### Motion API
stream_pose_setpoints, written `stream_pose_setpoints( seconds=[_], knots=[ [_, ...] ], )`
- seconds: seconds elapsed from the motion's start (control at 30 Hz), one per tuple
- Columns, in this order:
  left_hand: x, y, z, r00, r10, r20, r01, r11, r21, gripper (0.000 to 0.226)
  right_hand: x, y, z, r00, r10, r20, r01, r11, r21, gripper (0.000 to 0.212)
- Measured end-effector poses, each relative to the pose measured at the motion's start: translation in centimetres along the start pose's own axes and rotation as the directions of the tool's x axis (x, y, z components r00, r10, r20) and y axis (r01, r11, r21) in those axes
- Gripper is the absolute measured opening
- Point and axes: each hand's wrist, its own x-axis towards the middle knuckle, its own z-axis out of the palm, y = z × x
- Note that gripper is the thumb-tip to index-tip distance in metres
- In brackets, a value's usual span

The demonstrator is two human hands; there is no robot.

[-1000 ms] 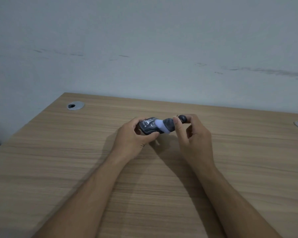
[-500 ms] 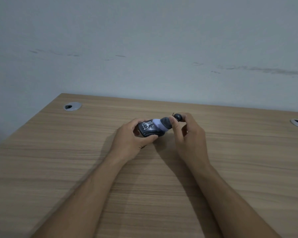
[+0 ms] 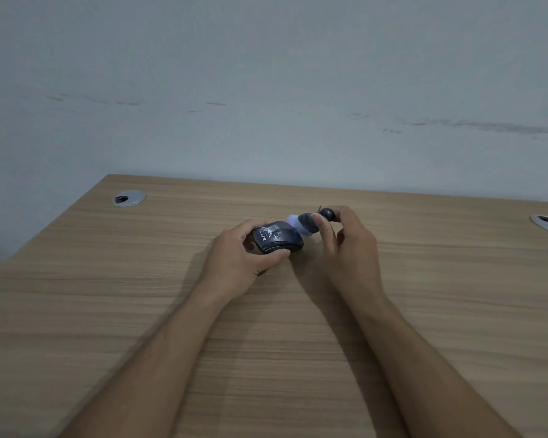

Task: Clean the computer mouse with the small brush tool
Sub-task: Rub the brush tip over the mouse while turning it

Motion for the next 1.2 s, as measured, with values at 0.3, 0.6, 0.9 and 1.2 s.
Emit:
stream_pose_setpoints(
  seconds=[0.3,0.6,0.9,1.2],
  knots=[
    [0.0,0.3,-0.2,1.000,-0.010,-0.023,0.010,1.000,-0.008,0.050,-0.8,-0.9,-0.5,1.000,-0.007,0.001,0.007,0.999,-0.052,0.013],
    [-0.1,0.6,-0.1,0.997,-0.013,-0.070,0.017,0.998,0.053,0.054,-1.6,-3.4,-1.5,0.991,-0.111,-0.077,0.113,0.994,0.015,0.017],
    [-0.4,1.0,-0.6,0.993,0.045,-0.113,-0.023,0.982,0.187,0.051,-1.1,-2.0,-0.9,0.996,-0.083,-0.042,0.081,0.996,-0.047,0.017],
    [-0.5,2.0,-0.4,0.986,0.074,-0.149,-0.007,0.914,0.406,0.046,-2.4,-4.8,-0.8,0.976,-0.211,0.051,0.214,0.976,-0.046,0.018]
  ],
)
